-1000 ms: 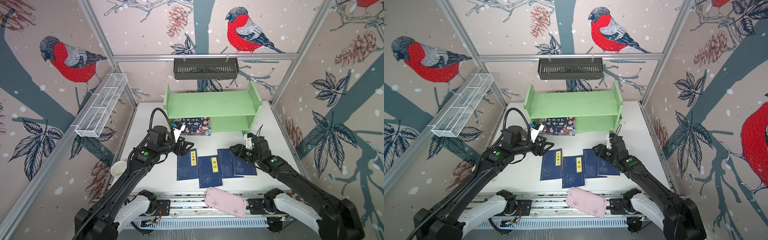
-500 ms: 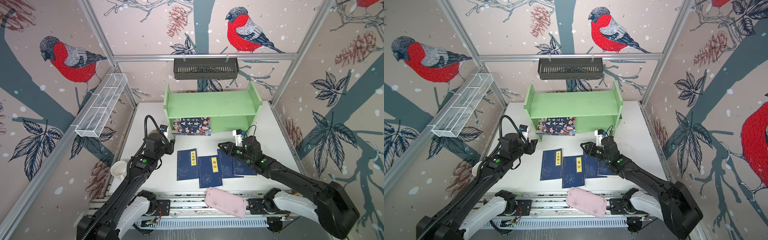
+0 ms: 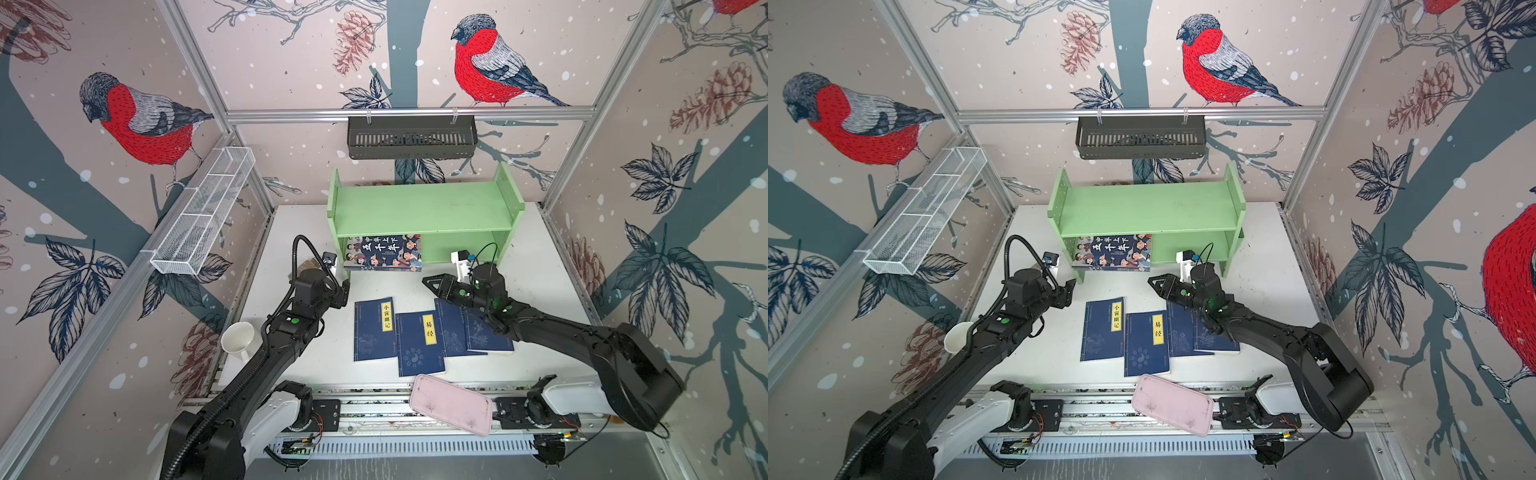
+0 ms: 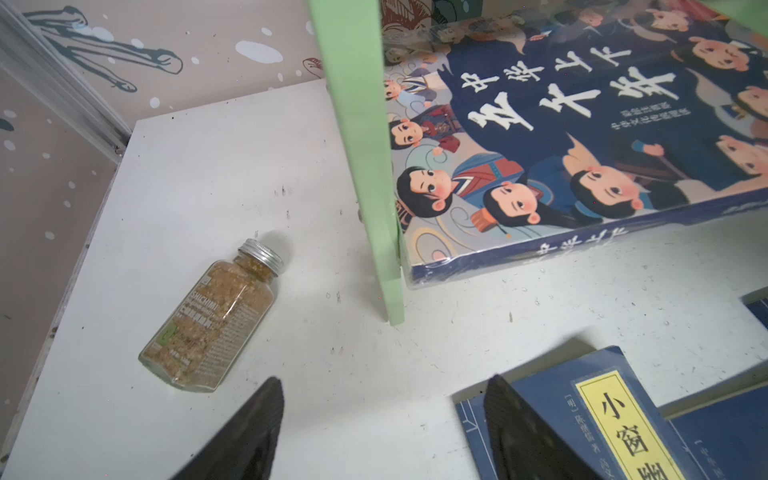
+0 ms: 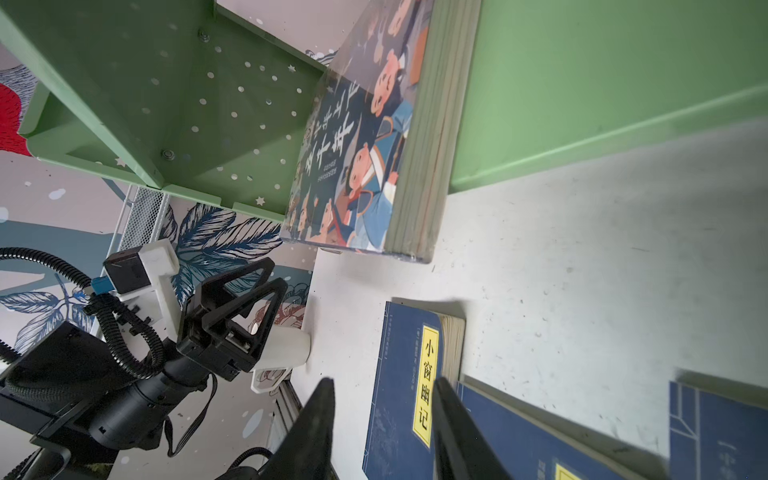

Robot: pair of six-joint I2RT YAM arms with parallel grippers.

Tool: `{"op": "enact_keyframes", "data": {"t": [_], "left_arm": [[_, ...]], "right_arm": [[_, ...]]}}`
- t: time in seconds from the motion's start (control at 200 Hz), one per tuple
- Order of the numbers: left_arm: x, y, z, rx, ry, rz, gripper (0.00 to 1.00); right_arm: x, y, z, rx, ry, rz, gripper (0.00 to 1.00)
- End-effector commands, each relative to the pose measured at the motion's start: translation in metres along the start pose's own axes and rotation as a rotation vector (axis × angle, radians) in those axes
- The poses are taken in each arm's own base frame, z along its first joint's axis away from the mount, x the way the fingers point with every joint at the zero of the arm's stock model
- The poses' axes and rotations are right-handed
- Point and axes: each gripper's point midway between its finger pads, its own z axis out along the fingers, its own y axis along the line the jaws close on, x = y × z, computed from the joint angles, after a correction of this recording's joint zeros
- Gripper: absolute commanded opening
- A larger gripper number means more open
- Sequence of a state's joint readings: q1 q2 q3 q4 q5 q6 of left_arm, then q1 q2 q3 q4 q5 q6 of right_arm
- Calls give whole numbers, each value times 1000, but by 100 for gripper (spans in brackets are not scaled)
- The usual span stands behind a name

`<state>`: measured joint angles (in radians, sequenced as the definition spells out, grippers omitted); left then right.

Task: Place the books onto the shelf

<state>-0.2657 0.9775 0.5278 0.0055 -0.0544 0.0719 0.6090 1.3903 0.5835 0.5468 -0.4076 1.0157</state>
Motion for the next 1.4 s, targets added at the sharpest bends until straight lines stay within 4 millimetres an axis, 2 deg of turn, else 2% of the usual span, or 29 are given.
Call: {"op": "enact_keyframes", "data": {"t": [0.0, 0.32, 0.62, 0.84, 1.391], "left_arm": [[-20, 2, 3, 9, -93, 61, 77], [-20, 5, 12, 43, -137, 108, 74], [-24, 4, 15, 64, -164, 86, 74], [-25, 11, 22, 22, -172, 62, 71], [-24, 12, 25, 10, -210, 60, 68]], "right_arm": [[-5, 12, 6, -70, -1, -2, 38], [-4, 10, 22, -124, 25, 24, 33], [-8, 5, 30, -118, 33, 24, 32], [-13, 6, 36, -129, 34, 23, 32], [-27, -1, 40, -130, 22, 29, 32]]}}
